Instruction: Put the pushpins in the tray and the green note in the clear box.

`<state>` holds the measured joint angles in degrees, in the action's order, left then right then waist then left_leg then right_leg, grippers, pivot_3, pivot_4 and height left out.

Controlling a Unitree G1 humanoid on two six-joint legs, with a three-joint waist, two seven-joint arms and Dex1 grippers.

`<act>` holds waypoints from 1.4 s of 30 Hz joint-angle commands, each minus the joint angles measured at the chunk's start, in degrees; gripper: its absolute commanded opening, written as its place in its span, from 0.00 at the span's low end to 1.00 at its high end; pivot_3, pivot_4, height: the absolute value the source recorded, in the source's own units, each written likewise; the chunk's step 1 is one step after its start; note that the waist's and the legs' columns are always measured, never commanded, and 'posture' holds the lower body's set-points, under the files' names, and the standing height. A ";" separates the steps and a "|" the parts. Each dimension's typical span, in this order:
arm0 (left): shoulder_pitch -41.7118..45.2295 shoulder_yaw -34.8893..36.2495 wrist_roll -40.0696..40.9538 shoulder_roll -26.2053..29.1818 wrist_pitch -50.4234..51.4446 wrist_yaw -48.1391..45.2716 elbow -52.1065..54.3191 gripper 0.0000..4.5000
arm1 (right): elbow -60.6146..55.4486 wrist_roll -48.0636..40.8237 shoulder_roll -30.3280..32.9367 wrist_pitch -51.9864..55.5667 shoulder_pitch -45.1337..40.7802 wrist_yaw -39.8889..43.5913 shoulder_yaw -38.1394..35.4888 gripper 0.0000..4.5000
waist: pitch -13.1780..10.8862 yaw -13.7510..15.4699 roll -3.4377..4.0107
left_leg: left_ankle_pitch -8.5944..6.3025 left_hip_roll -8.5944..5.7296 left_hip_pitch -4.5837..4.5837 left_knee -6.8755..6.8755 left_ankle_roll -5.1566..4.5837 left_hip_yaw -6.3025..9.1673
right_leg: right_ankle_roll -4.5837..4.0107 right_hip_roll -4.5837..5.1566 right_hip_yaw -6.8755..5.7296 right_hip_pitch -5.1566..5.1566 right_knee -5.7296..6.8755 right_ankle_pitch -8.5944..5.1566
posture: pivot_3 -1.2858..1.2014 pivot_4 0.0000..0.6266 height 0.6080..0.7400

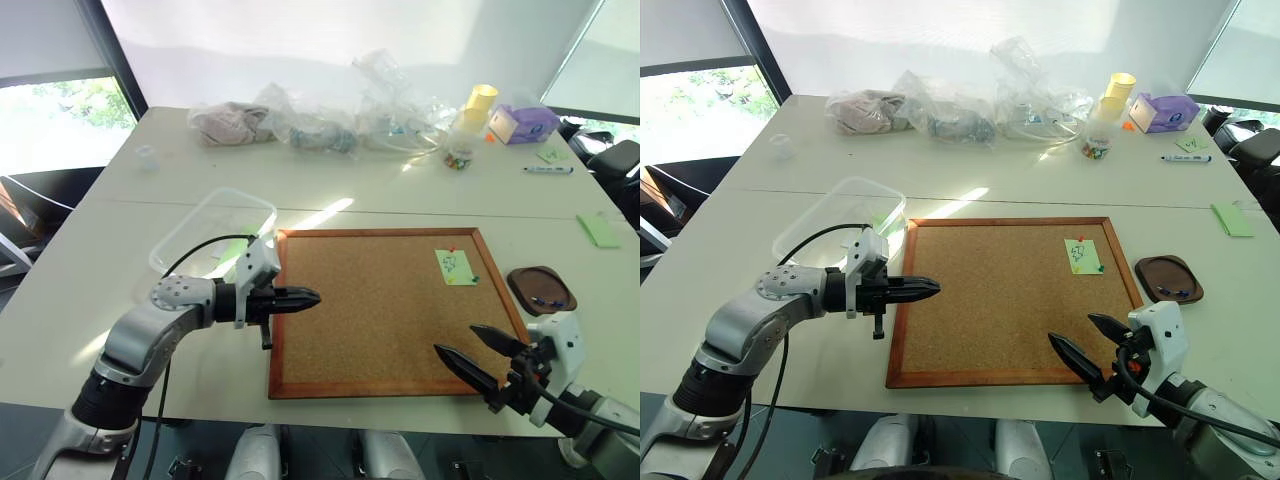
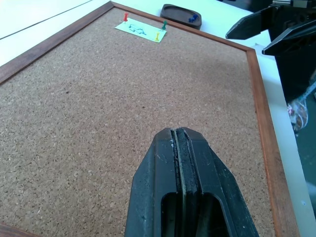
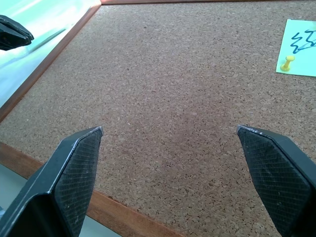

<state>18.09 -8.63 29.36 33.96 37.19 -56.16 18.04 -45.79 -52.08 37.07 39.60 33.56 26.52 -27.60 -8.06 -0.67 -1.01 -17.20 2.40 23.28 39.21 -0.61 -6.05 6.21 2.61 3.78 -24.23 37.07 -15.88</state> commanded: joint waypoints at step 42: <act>17.01 -17.94 -21.77 -14.05 -22.90 -5.74 -30.28 0.02 | 24.71 12.79 -2.55 2.31 -36.24 -17.47 7.62 1.00 | 0.00 -0.19 -0.06 | 0.00 -0.44 0.03 -0.02 -0.01 0.17 | 0.18 -0.01 0.11 -0.08 0.02 0.10 | 0.52 0.24 1.00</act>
<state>34.48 -26.09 8.97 19.94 15.35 -61.29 -12.29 -22.84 -40.91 34.78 42.18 -0.87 9.23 -20.50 -8.06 -0.86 -1.07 -17.20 1.97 23.33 39.19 -0.62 -5.87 6.41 2.60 3.89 -24.33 37.08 -15.77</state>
